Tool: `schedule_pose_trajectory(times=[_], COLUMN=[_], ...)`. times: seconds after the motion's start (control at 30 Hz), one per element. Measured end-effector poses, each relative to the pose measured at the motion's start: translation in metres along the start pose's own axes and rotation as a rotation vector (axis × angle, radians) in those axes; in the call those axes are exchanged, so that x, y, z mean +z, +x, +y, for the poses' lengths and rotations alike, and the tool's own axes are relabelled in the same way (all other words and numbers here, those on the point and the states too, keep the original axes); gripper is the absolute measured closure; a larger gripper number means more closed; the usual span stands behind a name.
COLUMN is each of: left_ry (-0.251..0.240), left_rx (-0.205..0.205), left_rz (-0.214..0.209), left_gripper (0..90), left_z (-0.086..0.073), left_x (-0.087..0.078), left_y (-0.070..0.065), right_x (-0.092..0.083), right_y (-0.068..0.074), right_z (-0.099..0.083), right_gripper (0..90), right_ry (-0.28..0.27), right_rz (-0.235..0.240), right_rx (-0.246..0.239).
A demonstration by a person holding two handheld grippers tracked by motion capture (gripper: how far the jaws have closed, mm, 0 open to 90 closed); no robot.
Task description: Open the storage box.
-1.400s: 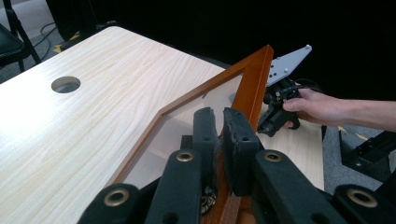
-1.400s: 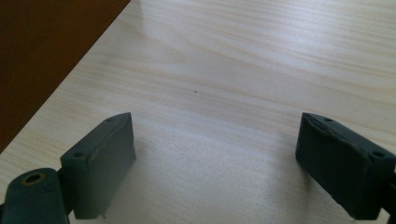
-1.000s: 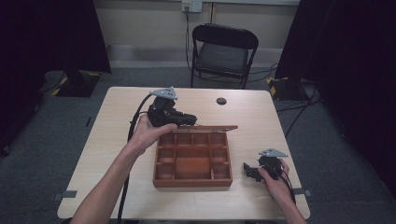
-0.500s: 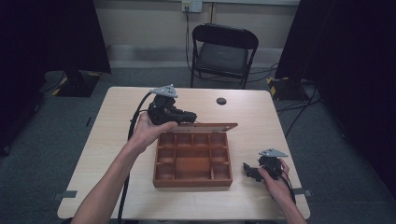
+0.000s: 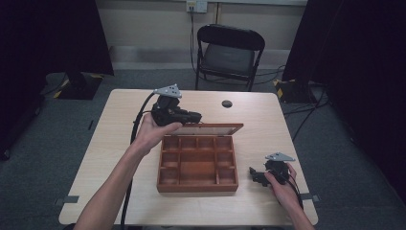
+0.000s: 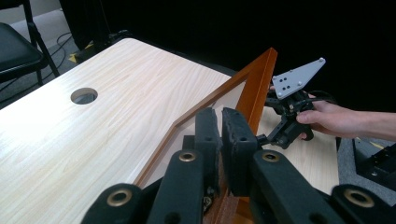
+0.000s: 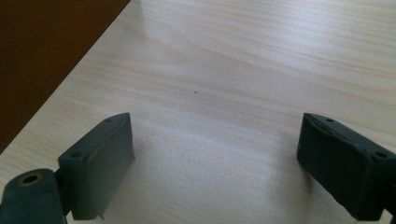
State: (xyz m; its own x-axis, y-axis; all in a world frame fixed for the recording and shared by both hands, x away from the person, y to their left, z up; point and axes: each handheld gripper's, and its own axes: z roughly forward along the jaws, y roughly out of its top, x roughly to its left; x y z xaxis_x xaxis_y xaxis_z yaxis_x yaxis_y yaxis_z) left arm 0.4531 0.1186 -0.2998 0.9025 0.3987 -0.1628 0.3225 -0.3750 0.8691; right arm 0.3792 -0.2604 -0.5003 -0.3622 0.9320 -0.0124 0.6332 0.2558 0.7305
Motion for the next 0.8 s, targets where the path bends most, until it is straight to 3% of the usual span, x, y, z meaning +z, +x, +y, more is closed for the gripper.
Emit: schedule_pose_trajectory(times=[0.8], left_ry=[-0.007], left_rx=[0.001], left_rz=[0.001], left_gripper=[85.8], left_z=[-0.0003], left_x=[0.0001], left_y=[-0.0001], right_x=[-0.0001], right_y=[0.0001], right_z=[-0.0001], right_gripper=[10.2], right_ry=[0.0], right_rz=[-0.001], right_rx=[0.0])
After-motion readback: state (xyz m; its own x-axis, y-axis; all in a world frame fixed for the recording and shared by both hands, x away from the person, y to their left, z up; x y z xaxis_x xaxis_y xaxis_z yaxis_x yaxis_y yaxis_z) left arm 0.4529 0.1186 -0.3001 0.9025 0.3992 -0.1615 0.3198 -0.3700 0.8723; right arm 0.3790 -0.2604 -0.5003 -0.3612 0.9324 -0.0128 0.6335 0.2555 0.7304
